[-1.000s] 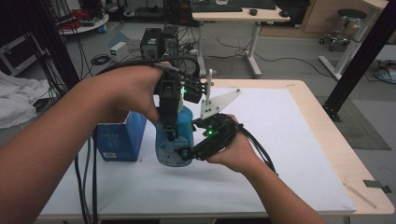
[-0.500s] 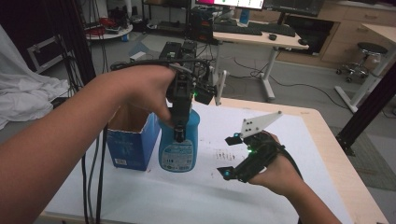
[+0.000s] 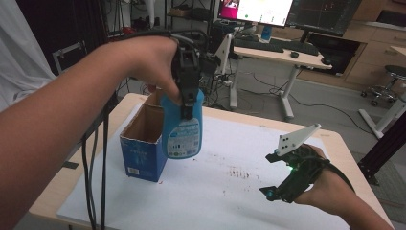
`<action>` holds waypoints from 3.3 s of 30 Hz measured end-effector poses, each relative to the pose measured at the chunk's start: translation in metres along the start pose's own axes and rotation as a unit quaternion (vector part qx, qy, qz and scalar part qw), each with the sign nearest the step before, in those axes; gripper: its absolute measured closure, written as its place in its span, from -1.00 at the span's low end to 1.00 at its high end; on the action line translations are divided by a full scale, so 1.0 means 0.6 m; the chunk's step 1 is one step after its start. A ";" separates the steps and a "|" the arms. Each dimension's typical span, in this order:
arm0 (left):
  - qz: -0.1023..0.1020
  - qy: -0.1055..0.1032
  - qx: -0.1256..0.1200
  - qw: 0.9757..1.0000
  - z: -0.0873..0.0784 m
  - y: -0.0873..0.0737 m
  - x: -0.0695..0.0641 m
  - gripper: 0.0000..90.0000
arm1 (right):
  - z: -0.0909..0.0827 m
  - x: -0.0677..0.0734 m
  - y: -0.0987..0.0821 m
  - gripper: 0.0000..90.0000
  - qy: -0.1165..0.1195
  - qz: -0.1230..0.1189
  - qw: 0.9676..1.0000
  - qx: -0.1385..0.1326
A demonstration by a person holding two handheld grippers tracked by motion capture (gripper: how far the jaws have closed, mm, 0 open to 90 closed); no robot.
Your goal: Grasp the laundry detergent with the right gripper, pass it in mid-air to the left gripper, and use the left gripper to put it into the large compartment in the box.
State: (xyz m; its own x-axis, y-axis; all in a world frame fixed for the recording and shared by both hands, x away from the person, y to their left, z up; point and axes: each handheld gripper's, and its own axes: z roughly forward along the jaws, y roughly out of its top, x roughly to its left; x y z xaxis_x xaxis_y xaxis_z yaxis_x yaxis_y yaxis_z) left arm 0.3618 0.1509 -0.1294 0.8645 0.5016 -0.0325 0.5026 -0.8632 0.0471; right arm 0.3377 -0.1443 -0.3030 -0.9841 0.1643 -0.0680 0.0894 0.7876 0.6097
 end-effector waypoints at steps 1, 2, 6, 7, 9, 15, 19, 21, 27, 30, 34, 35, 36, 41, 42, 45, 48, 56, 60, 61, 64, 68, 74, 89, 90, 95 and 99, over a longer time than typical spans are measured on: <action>-0.010 0.001 0.000 1.000 -0.006 -0.003 0.004 -0.14 | -0.006 -0.001 0.001 -0.98 -0.003 -0.004 1.000 0.008; -0.029 0.001 -0.003 1.000 -0.014 -0.009 0.009 -0.14 | -0.009 -0.003 0.002 -0.98 -0.003 -0.006 1.000 0.012; -0.099 0.008 -0.007 0.995 -0.035 -0.028 0.029 -0.14 | -0.028 -0.009 0.006 -0.98 -0.009 -0.016 0.999 0.028; -0.120 0.013 -0.009 0.993 -0.040 -0.033 0.034 -0.14 | -0.032 -0.010 0.008 -0.98 -0.010 -0.017 0.999 0.031; -0.162 0.024 -0.015 0.986 -0.048 -0.043 0.045 -0.14 | -0.040 -0.014 0.010 -0.98 -0.011 -0.021 0.999 0.037; -0.286 0.036 -0.018 0.957 -0.056 -0.074 0.088 -0.14 | -0.047 -0.015 0.012 -0.98 -0.007 -0.025 0.998 0.056; -0.332 0.039 -0.013 0.943 -0.050 -0.087 0.109 -0.14 | -0.047 -0.015 0.009 -0.98 -0.006 -0.024 0.997 0.067; -0.349 0.042 -0.010 0.936 -0.043 -0.092 0.120 -0.14 | -0.047 -0.017 0.006 -0.98 -0.005 -0.025 0.997 0.071; -0.373 0.043 -0.002 0.927 -0.015 -0.097 0.144 -0.14 | -0.050 -0.018 0.000 -0.98 -0.009 -0.021 0.997 0.079; -0.372 0.041 0.004 0.927 0.003 -0.095 0.150 -0.14 | -0.051 -0.018 -0.001 -0.98 -0.013 -0.020 0.997 0.077; -0.360 0.031 0.008 0.932 0.032 -0.091 0.157 -0.14 | -0.051 -0.018 -0.002 -0.98 -0.015 -0.020 0.997 0.078; -0.360 0.031 0.008 0.932 0.032 -0.091 0.157 -0.14 | -0.051 -0.018 -0.002 -0.98 -0.015 -0.020 0.997 0.078; -0.352 0.028 0.008 0.936 0.045 -0.089 0.158 -0.14 | -0.051 -0.018 -0.002 -0.98 -0.015 -0.020 0.997 0.079; -0.309 0.029 0.023 0.950 0.094 -0.080 0.161 -0.14 | -0.053 -0.015 -0.002 -0.98 -0.019 -0.021 0.997 0.077; -0.302 0.029 0.026 0.953 0.103 -0.079 0.162 -0.14 | -0.054 -0.014 -0.003 -0.98 -0.020 -0.020 0.997 0.077; -0.287 0.027 0.033 0.957 0.119 -0.077 0.164 -0.14 | -0.055 -0.014 -0.004 -0.98 -0.021 -0.020 0.997 0.077; -0.252 0.022 0.046 0.966 0.152 -0.077 0.170 -0.14 | -0.056 -0.013 -0.007 -0.98 -0.023 -0.017 0.996 0.079; -0.161 0.022 0.047 0.986 0.213 -0.076 0.174 -0.14 | -0.057 -0.012 -0.012 -0.98 -0.025 -0.013 0.996 0.082; -0.134 0.024 0.053 0.989 0.234 -0.076 0.177 -0.14 | -0.056 -0.012 -0.014 -0.98 -0.025 -0.011 0.996 0.084; -0.134 0.021 0.049 0.990 0.238 -0.077 0.178 -0.14 | -0.055 -0.012 -0.015 -0.98 -0.026 -0.010 0.996 0.085; -0.122 0.013 0.048 0.991 0.248 -0.080 0.183 -0.14 | -0.055 -0.013 -0.016 -0.98 -0.027 -0.011 0.996 0.084; -0.104 0.013 0.044 0.994 0.260 -0.083 0.184 -0.15 | -0.054 -0.013 -0.018 -0.98 -0.026 -0.010 0.996 0.085; -0.095 0.015 0.050 0.994 0.271 -0.083 0.187 -0.15 | -0.051 -0.012 -0.021 -0.98 -0.025 -0.008 0.996 0.084; -0.105 -0.001 0.040 0.994 0.261 -0.091 0.190 -0.40 | -0.046 -0.014 -0.023 -0.98 -0.025 -0.005 0.996 0.083; -0.104 -0.003 0.038 0.994 0.258 -0.091 0.188 -0.40 | -0.046 -0.014 -0.023 -0.98 -0.025 -0.005 0.996 0.084; -0.101 0.003 0.027 0.994 0.229 -0.092 0.183 -0.46 | -0.047 -0.017 -0.024 -0.98 -0.023 -0.005 0.996 0.083; -0.100 0.010 0.021 0.995 0.202 -0.093 0.180 -0.48 | -0.049 -0.019 -0.024 -0.98 -0.022 -0.004 0.996 0.084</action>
State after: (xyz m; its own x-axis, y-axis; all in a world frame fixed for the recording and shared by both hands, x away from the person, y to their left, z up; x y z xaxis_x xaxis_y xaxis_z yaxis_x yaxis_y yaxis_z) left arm 0.4269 0.2462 -0.2568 0.7470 0.6647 -0.0164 0.6648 -0.7471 0.0005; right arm 0.3432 -0.1747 -0.2878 -0.9774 0.1806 -0.1099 0.1095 0.8771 0.4677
